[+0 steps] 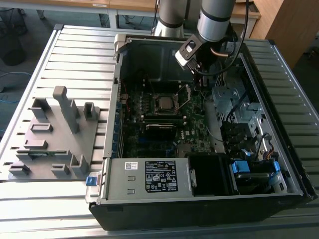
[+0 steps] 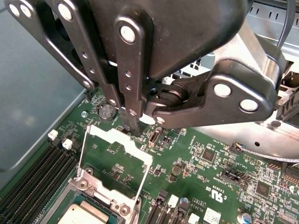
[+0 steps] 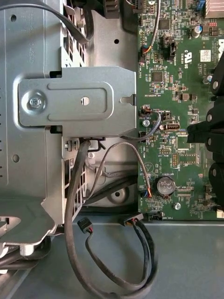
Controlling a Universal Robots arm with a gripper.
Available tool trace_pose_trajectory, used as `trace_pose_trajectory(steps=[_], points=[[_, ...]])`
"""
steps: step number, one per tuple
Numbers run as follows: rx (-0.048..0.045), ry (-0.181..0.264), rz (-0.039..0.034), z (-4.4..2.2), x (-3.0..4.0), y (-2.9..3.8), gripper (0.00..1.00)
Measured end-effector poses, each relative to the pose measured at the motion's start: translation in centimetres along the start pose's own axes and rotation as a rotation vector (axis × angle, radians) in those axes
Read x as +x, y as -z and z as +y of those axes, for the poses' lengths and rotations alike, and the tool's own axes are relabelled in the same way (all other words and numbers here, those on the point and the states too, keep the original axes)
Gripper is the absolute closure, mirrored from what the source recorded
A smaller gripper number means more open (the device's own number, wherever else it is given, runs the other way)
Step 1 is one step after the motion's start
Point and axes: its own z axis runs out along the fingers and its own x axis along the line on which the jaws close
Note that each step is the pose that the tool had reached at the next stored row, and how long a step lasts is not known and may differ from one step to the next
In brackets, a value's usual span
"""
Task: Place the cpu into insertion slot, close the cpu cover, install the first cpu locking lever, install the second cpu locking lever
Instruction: 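Close the cpu cover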
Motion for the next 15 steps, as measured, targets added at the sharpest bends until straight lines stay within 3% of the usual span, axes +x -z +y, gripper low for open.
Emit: trace_pose_trajectory(steps=[10,15], points=[[0.0000,0.000,0.0000,-0.12,0.00,-0.08,0.90],[-0.0014,0.000,0.0000,-0.67,-0.02,-0.09,0.90]])
